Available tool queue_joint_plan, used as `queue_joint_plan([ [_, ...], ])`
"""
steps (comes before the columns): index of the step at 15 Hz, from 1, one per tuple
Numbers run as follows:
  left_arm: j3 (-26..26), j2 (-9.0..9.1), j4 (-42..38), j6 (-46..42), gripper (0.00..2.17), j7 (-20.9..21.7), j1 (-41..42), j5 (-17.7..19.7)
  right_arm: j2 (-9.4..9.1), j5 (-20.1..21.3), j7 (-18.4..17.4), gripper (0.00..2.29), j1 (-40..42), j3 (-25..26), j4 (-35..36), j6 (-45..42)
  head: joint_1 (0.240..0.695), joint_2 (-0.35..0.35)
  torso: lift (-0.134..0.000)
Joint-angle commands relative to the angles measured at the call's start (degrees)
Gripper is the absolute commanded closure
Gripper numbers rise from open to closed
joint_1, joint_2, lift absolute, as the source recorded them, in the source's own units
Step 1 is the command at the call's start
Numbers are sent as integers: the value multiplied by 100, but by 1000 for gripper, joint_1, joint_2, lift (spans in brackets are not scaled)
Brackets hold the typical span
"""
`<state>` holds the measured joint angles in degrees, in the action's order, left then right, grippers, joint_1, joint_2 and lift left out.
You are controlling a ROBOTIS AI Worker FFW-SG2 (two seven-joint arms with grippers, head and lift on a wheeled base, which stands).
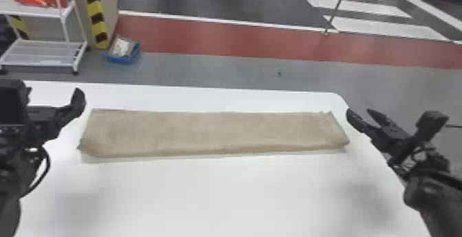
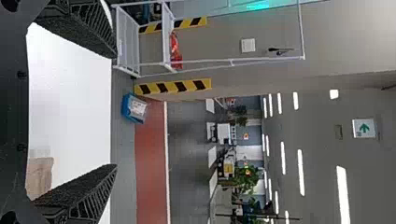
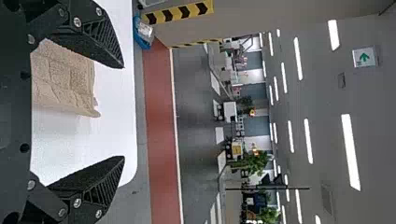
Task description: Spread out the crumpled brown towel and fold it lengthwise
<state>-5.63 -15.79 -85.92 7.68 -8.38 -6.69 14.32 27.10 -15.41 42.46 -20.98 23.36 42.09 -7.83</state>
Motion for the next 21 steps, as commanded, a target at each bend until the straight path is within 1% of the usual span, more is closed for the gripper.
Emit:
queue_joint_plan([
  [1,326,-73,-566,846,60,196,344,405,111,3,61,228,94,10,195,533,678,-219,-124],
  [2,414,-73,-698,1162,60,310,406,467,155,20,87,228,129,10,203,673,686,-218,-124],
  [3,519,-82,-821,1443,60,390,485,572,252,20,210,228,191,10,221,902,694,-218,-124],
  [4,625,-82,-970,1883,70,477,564,687,304,64,368,228,279,10,326,1236,695,-221,-124],
  [5,722,-91,-1032,2147,76,609,643,801,339,82,447,228,393,19,423,1412,695,-223,-124],
  [6,836,-99,-1137,2340,90,732,731,915,375,117,491,228,481,19,458,1429,695,-227,-124],
  [7,853,-108,-1190,2445,97,829,819,1012,427,152,597,232,551,133,450,1482,695,-231,-124],
  [10,853,-117,-1225,2428,97,1031,942,1029,462,390,799,242,560,169,441,1482,695,-249,-124],
  [11,845,-117,-1225,2428,124,1084,959,1020,454,460,869,289,534,116,441,1482,695,-254,-124],
  [12,845,-117,-1225,2428,161,1119,959,1003,445,486,913,343,498,10,441,1499,695,-261,-124],
  [13,827,-117,-1225,2445,225,1145,968,968,436,574,922,346,454,-113,432,1552,695,-261,-124],
  [14,827,-117,-1234,2498,225,1154,977,959,427,644,940,400,410,-253,423,1658,695,-258,-124],
  [15,827,-117,-1278,2533,225,1163,1021,968,401,732,1010,421,314,-324,370,1693,695,-254,-124],
  [17,845,-117,-1427,2533,225,1181,1153,985,357,882,1080,532,243,-403,335,1869,695,-240,-124],
  [18,853,-117,-1498,2533,225,1224,1206,1012,348,908,1186,593,235,-412,335,1939,695,-232,-124],
  [19,853,-117,-1542,2551,225,1312,1232,1047,348,908,1221,593,226,-403,335,1974,695,-229,-124],
  [21,862,-126,-1673,2551,221,1339,1355,1047,348,908,1238,593,235,-385,335,2009,695,-229,-124],
])
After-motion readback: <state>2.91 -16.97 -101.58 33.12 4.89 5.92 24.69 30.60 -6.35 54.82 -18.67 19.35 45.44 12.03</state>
